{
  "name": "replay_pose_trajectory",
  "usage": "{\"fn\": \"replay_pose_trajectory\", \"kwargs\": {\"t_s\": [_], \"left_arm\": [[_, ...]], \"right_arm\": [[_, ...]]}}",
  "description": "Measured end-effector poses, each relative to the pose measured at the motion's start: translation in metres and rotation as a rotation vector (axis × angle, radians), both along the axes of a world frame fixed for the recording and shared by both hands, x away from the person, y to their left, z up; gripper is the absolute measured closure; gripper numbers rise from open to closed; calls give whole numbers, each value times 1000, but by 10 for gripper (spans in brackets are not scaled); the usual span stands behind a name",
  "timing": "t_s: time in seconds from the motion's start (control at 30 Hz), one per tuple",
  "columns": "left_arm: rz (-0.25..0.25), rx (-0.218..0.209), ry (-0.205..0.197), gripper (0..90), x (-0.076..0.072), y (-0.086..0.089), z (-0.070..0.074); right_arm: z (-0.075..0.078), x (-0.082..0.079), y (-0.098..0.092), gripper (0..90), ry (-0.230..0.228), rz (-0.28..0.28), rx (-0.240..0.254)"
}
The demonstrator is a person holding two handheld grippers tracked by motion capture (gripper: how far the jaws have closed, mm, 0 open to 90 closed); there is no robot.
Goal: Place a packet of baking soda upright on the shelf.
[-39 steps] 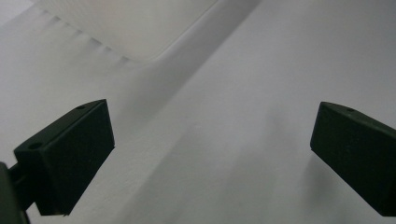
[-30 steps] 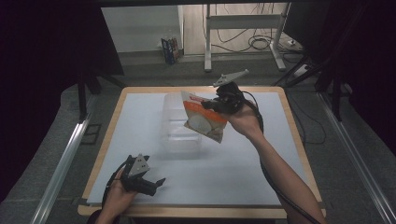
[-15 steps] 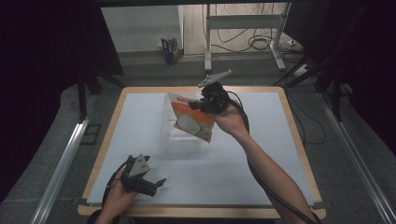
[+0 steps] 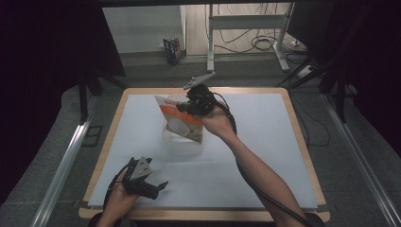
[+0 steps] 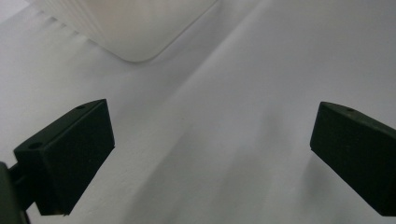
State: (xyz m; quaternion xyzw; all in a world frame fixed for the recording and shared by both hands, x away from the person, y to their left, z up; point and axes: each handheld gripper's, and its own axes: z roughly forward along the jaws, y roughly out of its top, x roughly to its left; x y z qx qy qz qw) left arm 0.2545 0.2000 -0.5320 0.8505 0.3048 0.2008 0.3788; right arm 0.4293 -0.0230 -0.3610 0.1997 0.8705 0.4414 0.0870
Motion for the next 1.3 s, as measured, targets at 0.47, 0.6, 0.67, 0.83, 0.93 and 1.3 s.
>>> {"fn": "replay_pose_trajectory", "kwargs": {"t_s": [0.47, 0.6, 0.67, 0.83, 0.93, 1.3], "left_arm": [[-1, 4, 1, 0, 0, 0, 0], [-3, 5, 0, 0, 0, -1, 0], [-2, 6, 0, 0, -1, -1, 0], [2, 13, 3, 0, 0, -1, -1], [0, 12, 3, 0, 0, -1, -1], [0, 12, 0, 0, -1, -1, -1]], "right_arm": [[-37, 4, 5, 882, 41, 0, -45], [-46, 5, 2, 880, 39, 7, -43], [-47, 6, 0, 880, 38, 8, -41], [-55, 7, -11, 879, 51, -4, -37], [-59, 7, -15, 878, 57, -8, -31], [-58, 5, -9, 503, 14, -29, -90]]}}
